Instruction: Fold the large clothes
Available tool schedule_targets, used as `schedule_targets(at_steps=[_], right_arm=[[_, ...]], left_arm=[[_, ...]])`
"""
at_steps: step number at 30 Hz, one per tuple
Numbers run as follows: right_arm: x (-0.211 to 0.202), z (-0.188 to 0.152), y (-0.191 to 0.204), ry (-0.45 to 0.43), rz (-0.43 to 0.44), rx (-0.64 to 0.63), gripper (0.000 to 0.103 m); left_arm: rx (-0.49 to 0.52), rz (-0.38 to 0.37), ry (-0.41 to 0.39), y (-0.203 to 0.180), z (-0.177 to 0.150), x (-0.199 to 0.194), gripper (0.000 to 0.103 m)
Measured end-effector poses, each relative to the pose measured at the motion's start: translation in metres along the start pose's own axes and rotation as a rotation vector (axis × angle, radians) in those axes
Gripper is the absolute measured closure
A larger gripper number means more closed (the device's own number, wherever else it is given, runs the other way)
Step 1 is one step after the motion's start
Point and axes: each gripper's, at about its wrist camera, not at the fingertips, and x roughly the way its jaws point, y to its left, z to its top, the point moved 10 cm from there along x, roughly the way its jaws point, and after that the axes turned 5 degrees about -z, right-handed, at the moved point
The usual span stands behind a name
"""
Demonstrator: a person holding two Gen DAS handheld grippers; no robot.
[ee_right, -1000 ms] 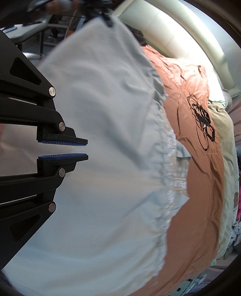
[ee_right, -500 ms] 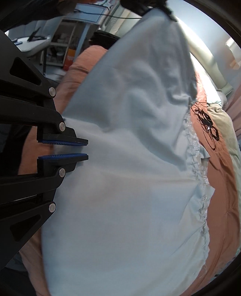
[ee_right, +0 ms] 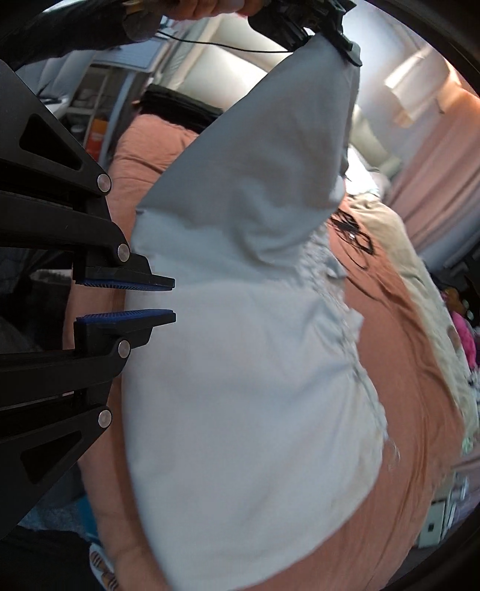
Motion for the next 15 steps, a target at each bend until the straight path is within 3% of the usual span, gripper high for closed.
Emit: schedule_targets(at_steps=[9, 15], right_arm=[[-0.039, -0.001, -0.067, -0.056, -0.023, 0.106, 0.092], [-0.058, -0.006, -0.109, -0.086, -0.045, 0.179, 0.092]], left_arm=[[0.078, 0.000, 0.129, -0.055, -0.016, 0.082, 0.085], [0.145, 0.016, 0.265, -0.087, -0.050, 0.158, 0.085]])
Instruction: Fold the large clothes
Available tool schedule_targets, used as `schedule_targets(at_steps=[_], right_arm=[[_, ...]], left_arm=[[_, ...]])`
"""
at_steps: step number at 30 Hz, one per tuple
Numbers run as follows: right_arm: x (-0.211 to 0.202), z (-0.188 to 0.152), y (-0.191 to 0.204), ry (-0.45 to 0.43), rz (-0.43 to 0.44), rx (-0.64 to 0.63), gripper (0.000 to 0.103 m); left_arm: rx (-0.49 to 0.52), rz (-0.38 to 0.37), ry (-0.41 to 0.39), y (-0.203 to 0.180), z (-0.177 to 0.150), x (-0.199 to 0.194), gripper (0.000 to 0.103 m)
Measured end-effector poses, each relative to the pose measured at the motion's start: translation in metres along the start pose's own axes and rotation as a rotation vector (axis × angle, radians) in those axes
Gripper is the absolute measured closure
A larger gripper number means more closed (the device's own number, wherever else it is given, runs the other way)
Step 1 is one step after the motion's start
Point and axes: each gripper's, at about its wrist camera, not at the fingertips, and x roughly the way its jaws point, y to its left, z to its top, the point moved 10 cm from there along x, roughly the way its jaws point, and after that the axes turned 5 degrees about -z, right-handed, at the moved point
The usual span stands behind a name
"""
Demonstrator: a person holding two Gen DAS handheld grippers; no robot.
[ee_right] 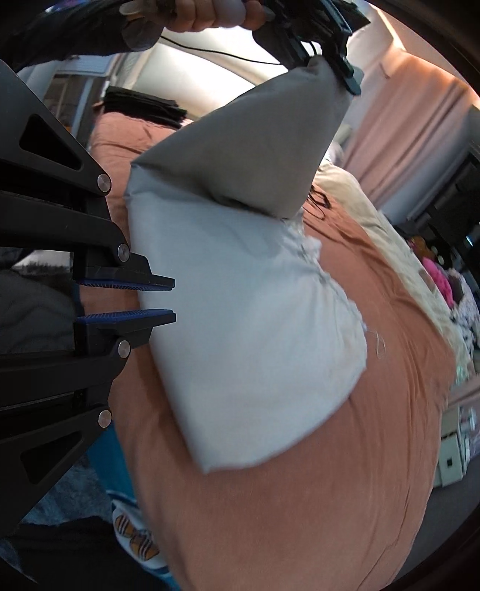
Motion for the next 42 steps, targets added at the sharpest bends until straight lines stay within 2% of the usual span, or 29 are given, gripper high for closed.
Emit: schedule_targets(at_steps=[7, 11, 13, 14, 15, 16, 17, 18, 20, 23, 26, 30, 35, 39, 42], right_arm=[[-0.010, 0.000, -0.046, -0.011, -0.031, 0.080, 0.092], [-0.011, -0.002, -0.066, -0.012, -0.041, 0.121, 0.092], [-0.011, -0.003, -0.073, -0.008, -0.046, 0.138, 0.091], [-0.011, -0.003, -0.075, -0.006, -0.044, 0.142, 0.088], [-0.011, -0.003, -0.077, -0.007, -0.039, 0.147, 0.076], [-0.012, -0.002, -0.078, -0.013, -0.035, 0.150, 0.056], [-0.013, 0.000, -0.079, -0.022, -0.031, 0.151, 0.042], [-0.015, 0.002, -0.079, -0.034, -0.024, 0.149, 0.040], [-0.016, 0.004, -0.074, -0.042, -0.006, 0.136, 0.039], [-0.016, 0.009, -0.066, -0.051, 0.000, 0.104, 0.039], [-0.011, 0.015, -0.059, -0.050, -0.004, 0.067, 0.039], [-0.001, 0.031, -0.058, -0.047, -0.056, 0.018, 0.039], [0.010, 0.056, -0.057, -0.036, -0.111, -0.069, 0.039], [0.021, 0.070, -0.049, -0.004, -0.151, -0.178, 0.039], [0.034, 0.075, -0.040, 0.029, -0.183, -0.256, 0.039]], left_arm=[[0.078, 0.021, 0.167, -0.039, -0.035, 0.084, 0.085], [0.077, 0.065, 0.281, -0.039, -0.061, 0.125, 0.077], [0.056, 0.044, 0.308, -0.037, -0.069, 0.134, 0.070], [0.038, 0.015, 0.320, -0.036, -0.074, 0.135, 0.061], [0.018, -0.019, 0.328, -0.037, -0.078, 0.135, 0.055], [0.004, -0.052, 0.335, -0.038, -0.081, 0.133, 0.043], [0.001, -0.070, 0.334, -0.041, -0.084, 0.130, 0.033], [0.007, -0.074, 0.325, -0.042, -0.082, 0.126, 0.030], [0.024, -0.080, 0.298, -0.043, -0.078, 0.114, 0.024], [0.002, -0.100, 0.260, -0.037, -0.070, 0.092, 0.024], [0.000, -0.079, 0.209, -0.024, -0.066, 0.069, 0.024], [-0.012, 0.016, 0.146, 0.018, -0.069, 0.031, 0.024], [-0.101, 0.116, 0.074, 0.089, -0.081, -0.015, 0.024], [-0.183, 0.173, 0.047, 0.135, -0.098, -0.038, 0.024], [-0.237, 0.185, 0.045, 0.158, -0.113, -0.043, 0.024]])
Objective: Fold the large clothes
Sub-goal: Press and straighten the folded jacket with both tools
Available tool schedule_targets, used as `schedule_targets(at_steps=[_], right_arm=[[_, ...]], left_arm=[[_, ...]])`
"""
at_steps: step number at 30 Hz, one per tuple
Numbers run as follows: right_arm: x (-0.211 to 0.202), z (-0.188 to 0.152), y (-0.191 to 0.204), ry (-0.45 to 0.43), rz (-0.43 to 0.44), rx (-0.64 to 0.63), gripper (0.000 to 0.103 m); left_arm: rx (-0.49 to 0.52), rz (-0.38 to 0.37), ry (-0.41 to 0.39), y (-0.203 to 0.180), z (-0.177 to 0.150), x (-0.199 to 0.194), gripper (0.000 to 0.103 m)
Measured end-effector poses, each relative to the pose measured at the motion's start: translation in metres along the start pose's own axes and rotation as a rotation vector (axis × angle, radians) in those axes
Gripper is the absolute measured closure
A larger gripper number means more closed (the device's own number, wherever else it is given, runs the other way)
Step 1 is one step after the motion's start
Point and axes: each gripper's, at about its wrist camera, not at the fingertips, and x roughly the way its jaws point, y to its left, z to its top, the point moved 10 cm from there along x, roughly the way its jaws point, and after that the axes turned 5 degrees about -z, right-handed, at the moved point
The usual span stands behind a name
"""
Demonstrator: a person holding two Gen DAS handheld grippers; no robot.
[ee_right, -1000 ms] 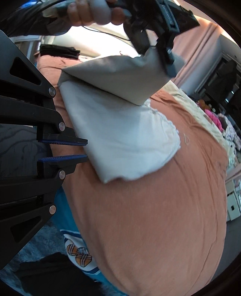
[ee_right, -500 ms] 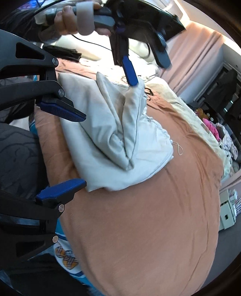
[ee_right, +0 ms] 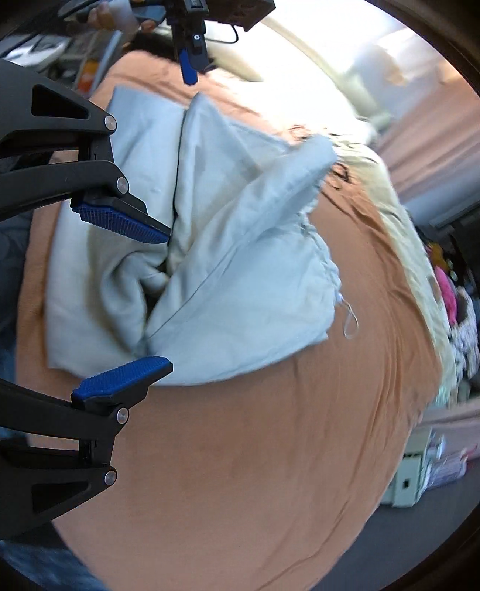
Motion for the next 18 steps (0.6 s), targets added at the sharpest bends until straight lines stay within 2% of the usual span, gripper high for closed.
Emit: schedule_targets(at_steps=[3, 7, 9, 10, 11, 12, 13, 14, 15, 17, 18], right_arm=[[0.013, 0.003, 0.006, 0.031, -0.040, -0.086, 0.039], [0.030, -0.001, 0.002, 0.094, -0.064, -0.126, 0.039], [0.030, -0.003, 0.000, 0.107, -0.071, -0.151, 0.043], [0.029, -0.004, 0.000, 0.110, -0.070, -0.161, 0.050], [0.026, -0.006, 0.001, 0.113, -0.065, -0.173, 0.062], [0.023, -0.009, 0.002, 0.116, -0.054, -0.186, 0.068], [0.020, -0.011, 0.003, 0.123, -0.043, -0.192, 0.081], [0.018, -0.014, 0.003, 0.133, -0.031, -0.192, 0.088], [0.016, -0.014, 0.003, 0.131, -0.026, -0.186, 0.089], [0.012, -0.012, 0.004, 0.120, -0.013, -0.174, 0.092], [0.009, -0.012, 0.004, 0.111, -0.006, -0.166, 0.093]], left_arm=[[-0.026, 0.002, 0.002, 0.017, -0.010, 0.004, 0.024], [-0.041, 0.015, 0.021, 0.028, -0.024, 0.015, 0.024], [-0.042, 0.008, 0.045, 0.033, -0.032, 0.023, 0.024], [-0.042, 0.003, 0.054, 0.033, -0.036, 0.026, 0.024], [-0.041, -0.005, 0.059, 0.032, -0.039, 0.030, 0.027], [-0.039, -0.013, 0.062, 0.032, -0.041, 0.032, 0.029], [-0.037, -0.020, 0.066, 0.030, -0.042, 0.033, 0.033], [-0.031, -0.013, 0.062, 0.030, -0.043, 0.033, 0.036], [-0.025, -0.008, 0.060, 0.029, -0.043, 0.032, 0.039], [-0.009, 0.004, 0.057, 0.029, -0.042, 0.030, 0.051], [0.000, 0.002, 0.055, 0.028, -0.042, 0.026, 0.054]])
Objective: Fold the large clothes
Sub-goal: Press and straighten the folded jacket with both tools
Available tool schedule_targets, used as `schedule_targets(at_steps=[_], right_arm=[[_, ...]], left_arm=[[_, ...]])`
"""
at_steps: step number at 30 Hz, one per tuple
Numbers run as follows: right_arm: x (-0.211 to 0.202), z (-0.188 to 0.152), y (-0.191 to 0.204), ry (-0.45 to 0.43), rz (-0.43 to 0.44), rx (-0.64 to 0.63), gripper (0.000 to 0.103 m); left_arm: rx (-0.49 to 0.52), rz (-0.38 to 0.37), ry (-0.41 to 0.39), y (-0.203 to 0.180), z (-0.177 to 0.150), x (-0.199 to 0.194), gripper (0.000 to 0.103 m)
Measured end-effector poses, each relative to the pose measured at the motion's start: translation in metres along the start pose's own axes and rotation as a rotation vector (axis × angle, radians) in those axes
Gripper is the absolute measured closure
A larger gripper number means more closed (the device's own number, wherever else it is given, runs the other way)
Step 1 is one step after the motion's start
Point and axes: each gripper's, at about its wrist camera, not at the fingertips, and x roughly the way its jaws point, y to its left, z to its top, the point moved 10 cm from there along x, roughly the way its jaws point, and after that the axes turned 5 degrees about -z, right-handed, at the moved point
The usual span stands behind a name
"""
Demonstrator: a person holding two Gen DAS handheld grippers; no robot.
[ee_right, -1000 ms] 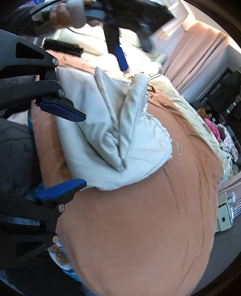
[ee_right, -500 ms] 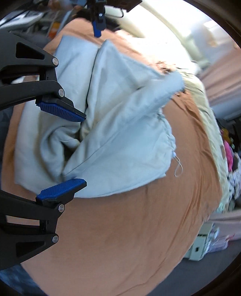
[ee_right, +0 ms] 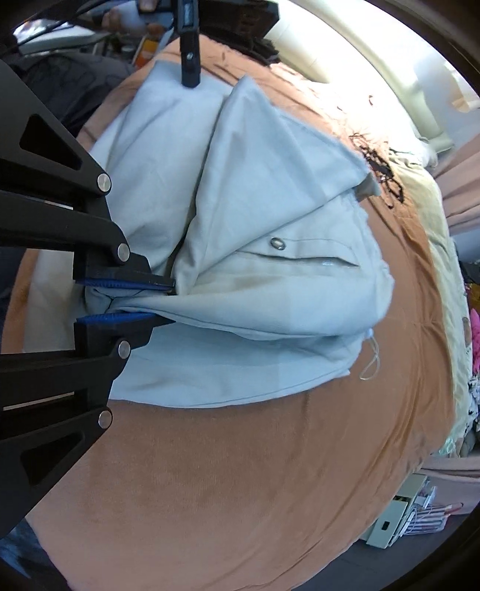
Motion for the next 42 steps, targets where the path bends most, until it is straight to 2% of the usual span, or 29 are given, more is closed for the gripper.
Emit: schedule_targets(at_steps=[2, 5, 13, 16, 18, 20, 21, 23, 25, 28, 33, 35, 38, 40, 42], right_arm=[[-0.010, 0.002, -0.002, -0.020, 0.026, 0.030, 0.094], [-0.026, -0.002, -0.004, -0.047, 0.054, 0.065, 0.095], [-0.048, -0.023, 0.002, -0.068, 0.094, 0.127, 0.095], [-0.038, -0.030, -0.011, -0.056, 0.023, 0.127, 0.095], [-0.021, -0.034, -0.016, -0.007, -0.042, 0.130, 0.094], [-0.014, -0.035, -0.019, 0.022, -0.093, 0.133, 0.084], [-0.016, -0.032, -0.020, 0.015, -0.116, 0.131, 0.071], [-0.027, -0.017, -0.016, -0.031, -0.154, 0.113, 0.057], [-0.040, -0.001, -0.006, -0.086, -0.158, 0.073, 0.053], [-0.048, 0.021, 0.020, -0.130, -0.149, -0.020, 0.053], [-0.033, 0.033, 0.071, -0.113, -0.062, -0.147, 0.051], [-0.024, 0.033, 0.091, -0.103, -0.050, -0.198, 0.046], [-0.007, 0.031, 0.116, -0.081, -0.021, -0.253, 0.045], [0.007, 0.029, 0.130, -0.065, -0.014, -0.282, 0.045], [0.024, 0.024, 0.140, -0.042, -0.042, -0.308, 0.045]], left_arm=[[0.005, -0.014, -0.002, 0.001, 0.000, -0.007, 0.061], [0.031, -0.029, -0.002, -0.001, -0.004, -0.016, 0.066], [0.096, -0.043, 0.031, -0.006, -0.017, -0.023, 0.068], [0.093, -0.072, 0.049, -0.017, -0.013, -0.013, 0.068], [0.093, -0.063, 0.037, -0.016, -0.008, -0.014, 0.068], [0.093, -0.060, 0.017, -0.014, -0.004, -0.019, 0.068], [0.085, -0.060, 0.006, -0.012, -0.002, -0.022, 0.068], [0.062, -0.061, -0.014, -0.007, 0.003, -0.025, 0.068], [0.034, -0.066, -0.029, -0.002, 0.006, -0.027, 0.068], [0.005, -0.077, -0.042, 0.006, 0.006, -0.030, 0.068], [-0.013, -0.074, -0.043, 0.019, 0.005, -0.030, 0.068], [-0.021, -0.069, -0.046, 0.024, 0.005, -0.030, 0.067], [-0.035, -0.061, -0.036, 0.031, 0.000, -0.029, 0.068], [-0.034, -0.054, -0.024, 0.034, -0.002, -0.027, 0.068], [-0.033, -0.046, -0.019, 0.036, -0.003, -0.026, 0.068]])
